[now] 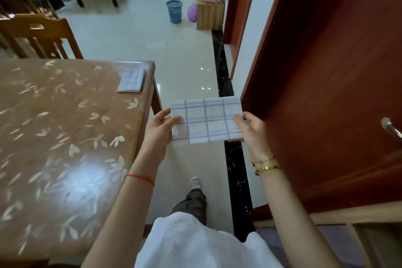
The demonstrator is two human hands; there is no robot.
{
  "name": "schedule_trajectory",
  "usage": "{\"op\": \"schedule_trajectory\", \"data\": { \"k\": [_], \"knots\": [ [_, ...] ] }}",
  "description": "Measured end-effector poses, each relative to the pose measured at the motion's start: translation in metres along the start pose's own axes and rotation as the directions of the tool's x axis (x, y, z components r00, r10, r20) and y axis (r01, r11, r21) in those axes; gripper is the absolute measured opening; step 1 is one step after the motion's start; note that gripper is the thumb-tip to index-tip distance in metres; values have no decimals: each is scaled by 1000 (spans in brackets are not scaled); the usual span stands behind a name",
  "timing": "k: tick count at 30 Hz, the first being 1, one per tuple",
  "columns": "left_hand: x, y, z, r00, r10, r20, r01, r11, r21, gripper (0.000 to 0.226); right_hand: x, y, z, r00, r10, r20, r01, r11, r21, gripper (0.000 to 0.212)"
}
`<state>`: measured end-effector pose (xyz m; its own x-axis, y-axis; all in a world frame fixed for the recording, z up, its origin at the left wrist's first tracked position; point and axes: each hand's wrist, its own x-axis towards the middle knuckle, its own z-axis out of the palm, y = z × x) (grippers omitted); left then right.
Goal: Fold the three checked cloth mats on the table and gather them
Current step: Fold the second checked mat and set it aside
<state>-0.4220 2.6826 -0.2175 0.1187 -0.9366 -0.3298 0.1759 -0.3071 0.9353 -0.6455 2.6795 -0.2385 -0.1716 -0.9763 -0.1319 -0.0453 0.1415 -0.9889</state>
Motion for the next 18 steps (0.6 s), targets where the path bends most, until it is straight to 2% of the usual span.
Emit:
{"op": "schedule_trajectory", "data": {
  "k": [2, 4, 10, 13, 18],
  "knots": [
    [20, 7, 4, 1000, -3, -22, 3, 1000, -3, 34, 26, -3, 5, 1000, -18, 19, 18, 1000, -7, 46],
    [44, 14, 8, 999, 3, -36, -3, 1000, -15, 32, 53, -6, 12, 999, -7, 35, 7, 1000, 3, 37],
    [128, 46, 9, 997, 11, -73, -10, 1000, 8, 41, 147, -25, 41, 997, -1, 74, 0, 1000, 5, 19],
    [164, 66, 8, 997, 39, -71, -40, 999, -12, 40, 195, -34, 61, 996, -9, 94, 9, 1000, -4, 23],
    [223, 85, -7, 991, 10, -134, -16, 999, -41, 44, 258, -47, 98, 991, 4, 136, -3, 1000, -6, 18]
  ]
}}
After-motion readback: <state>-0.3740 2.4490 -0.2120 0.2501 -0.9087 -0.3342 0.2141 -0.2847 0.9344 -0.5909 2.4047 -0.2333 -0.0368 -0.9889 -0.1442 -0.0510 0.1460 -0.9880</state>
